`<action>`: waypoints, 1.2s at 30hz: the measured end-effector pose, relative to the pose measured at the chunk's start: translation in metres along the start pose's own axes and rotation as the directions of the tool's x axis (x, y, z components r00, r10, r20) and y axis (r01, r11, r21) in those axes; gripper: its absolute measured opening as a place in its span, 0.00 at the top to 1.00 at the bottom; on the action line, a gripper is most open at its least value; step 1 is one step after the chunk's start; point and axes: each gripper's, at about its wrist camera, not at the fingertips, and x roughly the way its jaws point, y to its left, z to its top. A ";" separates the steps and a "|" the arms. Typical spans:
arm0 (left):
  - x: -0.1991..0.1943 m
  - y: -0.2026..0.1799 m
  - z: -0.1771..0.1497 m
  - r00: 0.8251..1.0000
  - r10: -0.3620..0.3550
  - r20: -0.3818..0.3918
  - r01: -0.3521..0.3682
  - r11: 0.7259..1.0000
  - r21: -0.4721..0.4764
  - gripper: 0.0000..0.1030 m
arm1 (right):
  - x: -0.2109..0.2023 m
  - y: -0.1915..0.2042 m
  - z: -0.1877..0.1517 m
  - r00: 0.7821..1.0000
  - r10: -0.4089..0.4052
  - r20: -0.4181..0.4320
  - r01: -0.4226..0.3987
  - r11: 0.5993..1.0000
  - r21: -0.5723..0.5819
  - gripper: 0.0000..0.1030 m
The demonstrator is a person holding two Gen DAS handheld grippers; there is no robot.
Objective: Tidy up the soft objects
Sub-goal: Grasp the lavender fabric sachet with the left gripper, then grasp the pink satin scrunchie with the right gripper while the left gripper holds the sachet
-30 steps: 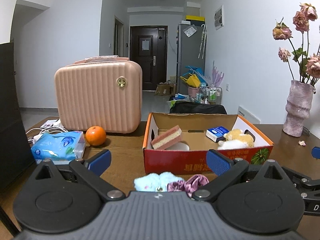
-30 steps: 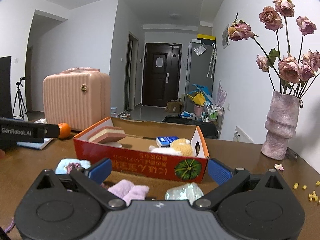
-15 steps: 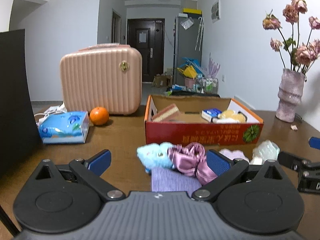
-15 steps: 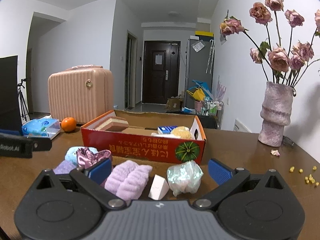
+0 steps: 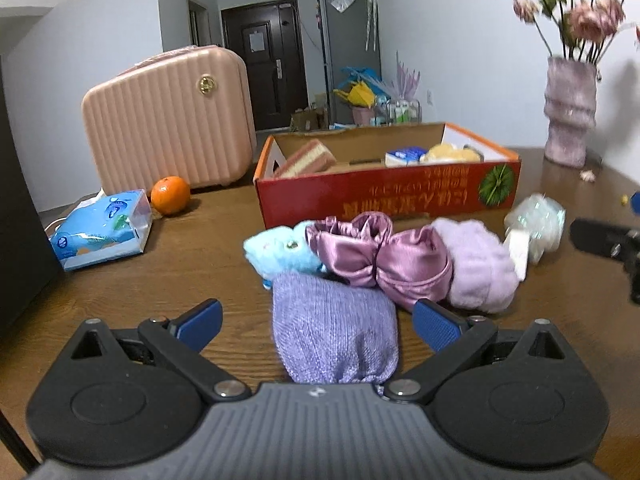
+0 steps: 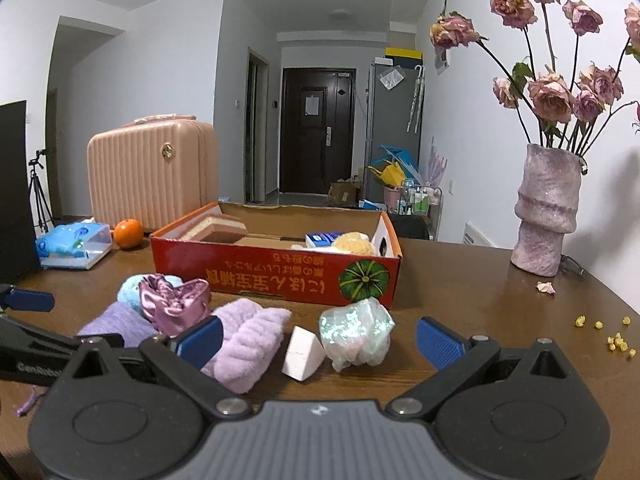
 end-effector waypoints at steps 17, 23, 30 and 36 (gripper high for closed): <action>0.040 -0.006 -0.012 0.992 -0.069 -0.105 0.077 0.994 0.072 0.30 | 0.016 -0.010 -0.011 0.998 -0.018 -0.055 0.019 1.000 0.022 0.00; 0.036 -0.005 -0.011 0.991 -0.097 -0.093 0.103 0.993 0.064 0.50 | 0.020 -0.007 -0.015 0.998 -0.021 -0.059 0.022 1.000 0.013 0.00; 0.023 0.000 -0.009 0.994 -0.093 -0.048 0.095 0.994 0.053 0.60 | 0.021 -0.005 -0.018 0.998 -0.027 -0.048 0.027 1.000 0.004 0.00; -0.001 0.011 -0.006 0.996 -0.085 0.029 0.084 0.996 0.026 0.60 | 0.020 -0.005 -0.018 0.999 -0.032 -0.037 0.032 0.999 0.004 0.00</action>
